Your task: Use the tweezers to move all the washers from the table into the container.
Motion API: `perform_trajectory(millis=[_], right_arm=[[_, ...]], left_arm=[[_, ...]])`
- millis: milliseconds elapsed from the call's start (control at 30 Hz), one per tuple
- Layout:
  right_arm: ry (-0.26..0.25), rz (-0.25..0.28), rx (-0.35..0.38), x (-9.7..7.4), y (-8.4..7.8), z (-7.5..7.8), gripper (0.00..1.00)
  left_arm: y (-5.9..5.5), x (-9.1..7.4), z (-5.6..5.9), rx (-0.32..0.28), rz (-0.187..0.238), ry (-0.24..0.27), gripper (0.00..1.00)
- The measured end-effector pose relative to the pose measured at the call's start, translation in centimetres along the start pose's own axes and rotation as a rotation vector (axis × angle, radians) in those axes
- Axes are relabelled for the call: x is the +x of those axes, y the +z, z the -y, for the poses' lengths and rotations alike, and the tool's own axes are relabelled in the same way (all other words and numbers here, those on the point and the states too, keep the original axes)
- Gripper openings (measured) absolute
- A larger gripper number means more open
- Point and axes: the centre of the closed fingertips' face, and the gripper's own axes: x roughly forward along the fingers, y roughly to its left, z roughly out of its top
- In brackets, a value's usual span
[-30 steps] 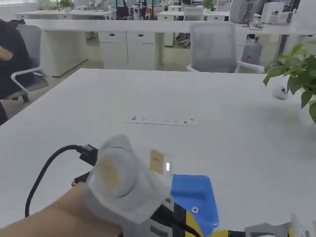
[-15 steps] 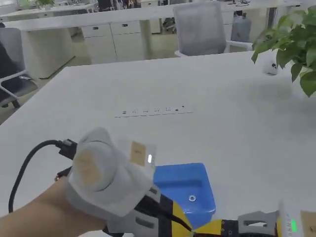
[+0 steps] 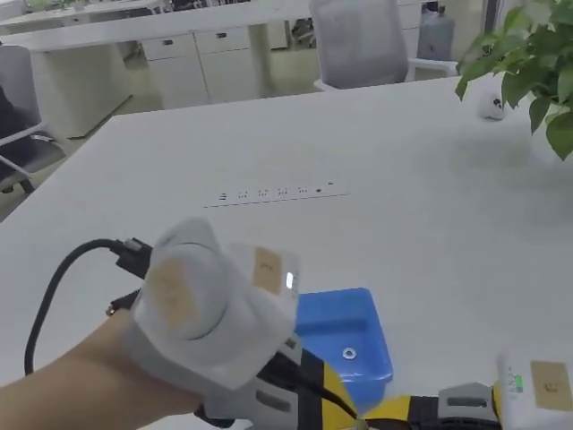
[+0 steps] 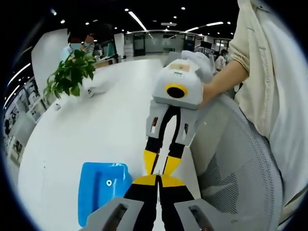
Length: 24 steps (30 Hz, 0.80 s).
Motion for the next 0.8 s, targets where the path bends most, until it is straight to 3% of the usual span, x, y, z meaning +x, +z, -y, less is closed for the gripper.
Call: perform_trajectory(millis=[300, 467, 533, 700, 800], right_arm=[[0.009, 0.021, -0.008, 0.03, 0.61, -0.37, 0.02], [0.004, 0.014, -0.014, 0.20, 0.42, -0.19, 0.02], [0.025, 0.019, 0.027, 0.51, 0.20, -0.35, 0.03], [0.021, 0.032, 0.003, 0.31, 0.63, -0.39, 0.03], [0.024, 0.032, 0.009, 0.40, 0.61, -0.35, 0.03]], left_arm=[[0.57, -0.51, 0.26, 0.010, 0.013, -0.001, 0.00], [0.09, -0.48, 0.23, 0.015, 0.001, 0.003, 0.00], [-0.40, -0.41, 0.35, -0.011, -0.014, -0.011, 0.00], [0.33, -0.58, 0.15, 0.004, 0.000, -0.002, 0.00], [0.20, -0.55, 0.09, 0.008, -0.009, -0.001, 0.00]])
